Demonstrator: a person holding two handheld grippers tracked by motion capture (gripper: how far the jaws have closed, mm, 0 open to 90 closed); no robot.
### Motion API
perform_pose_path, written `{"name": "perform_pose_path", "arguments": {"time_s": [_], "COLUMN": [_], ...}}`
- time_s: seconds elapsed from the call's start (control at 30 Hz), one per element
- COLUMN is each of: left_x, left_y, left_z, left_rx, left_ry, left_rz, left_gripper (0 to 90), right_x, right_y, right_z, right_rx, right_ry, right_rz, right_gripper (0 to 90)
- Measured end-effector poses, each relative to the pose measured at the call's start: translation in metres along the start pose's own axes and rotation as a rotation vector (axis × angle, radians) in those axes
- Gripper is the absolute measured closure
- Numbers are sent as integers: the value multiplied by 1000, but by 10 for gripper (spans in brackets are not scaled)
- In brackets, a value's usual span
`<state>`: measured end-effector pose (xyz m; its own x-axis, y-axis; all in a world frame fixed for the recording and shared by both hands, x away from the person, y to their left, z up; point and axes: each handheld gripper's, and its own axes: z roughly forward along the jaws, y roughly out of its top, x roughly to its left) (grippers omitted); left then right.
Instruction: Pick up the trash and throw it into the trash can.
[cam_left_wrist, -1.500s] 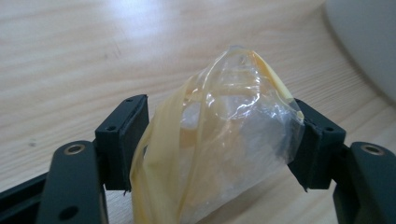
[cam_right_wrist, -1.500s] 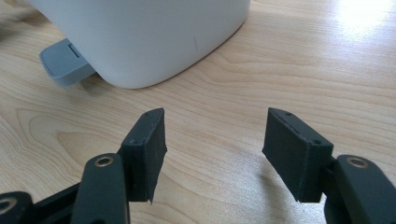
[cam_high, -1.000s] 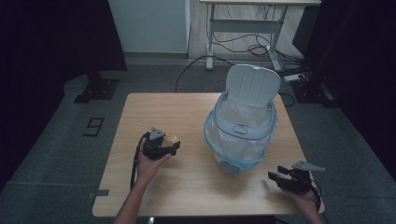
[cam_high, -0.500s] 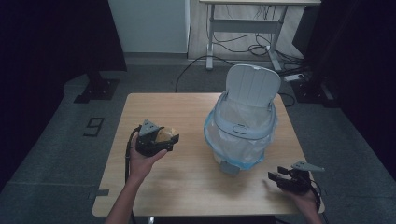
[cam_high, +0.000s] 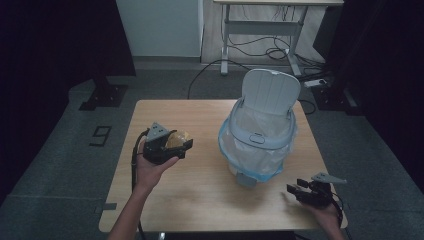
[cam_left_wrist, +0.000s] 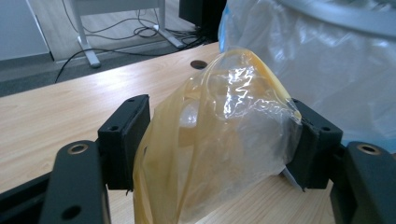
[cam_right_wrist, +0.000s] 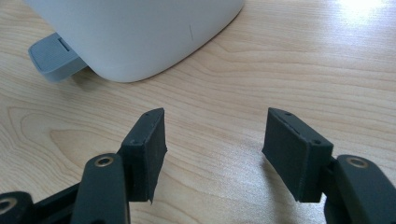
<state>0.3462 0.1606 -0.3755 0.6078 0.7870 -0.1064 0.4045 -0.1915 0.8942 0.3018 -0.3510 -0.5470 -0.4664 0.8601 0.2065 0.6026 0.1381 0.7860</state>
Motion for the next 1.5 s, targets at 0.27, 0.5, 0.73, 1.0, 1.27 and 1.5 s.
{"name": "perform_pose_path", "arguments": {"time_s": [0.27,0.5,0.73,1.0,1.27,1.5], "left_x": [-7,-15,-21,-29,-37,-45], "left_y": [12,25,35,46,56,65], "left_z": [-5,-6,-6,-5,-4,2], "left_rx": [-14,-23,-34,-38,-39,-30], "left_ry": [-16,-23,-33,-46,-59,-72], "left_rz": [8,30,39,60,78,97], "left_gripper": [306,306,305,306,306,306], "right_x": [-1,0,0,0,1,1], "right_y": [-1,-2,-2,-2,-1,-1], "right_z": [2,4,5,6,7,6], "right_rx": [8,26,26,34,38,38], "right_ry": [-4,-8,-15,-15,-14,-12], "right_rz": [6,5,10,7,4,6], "right_gripper": [384,384,384,384,384,384]}}
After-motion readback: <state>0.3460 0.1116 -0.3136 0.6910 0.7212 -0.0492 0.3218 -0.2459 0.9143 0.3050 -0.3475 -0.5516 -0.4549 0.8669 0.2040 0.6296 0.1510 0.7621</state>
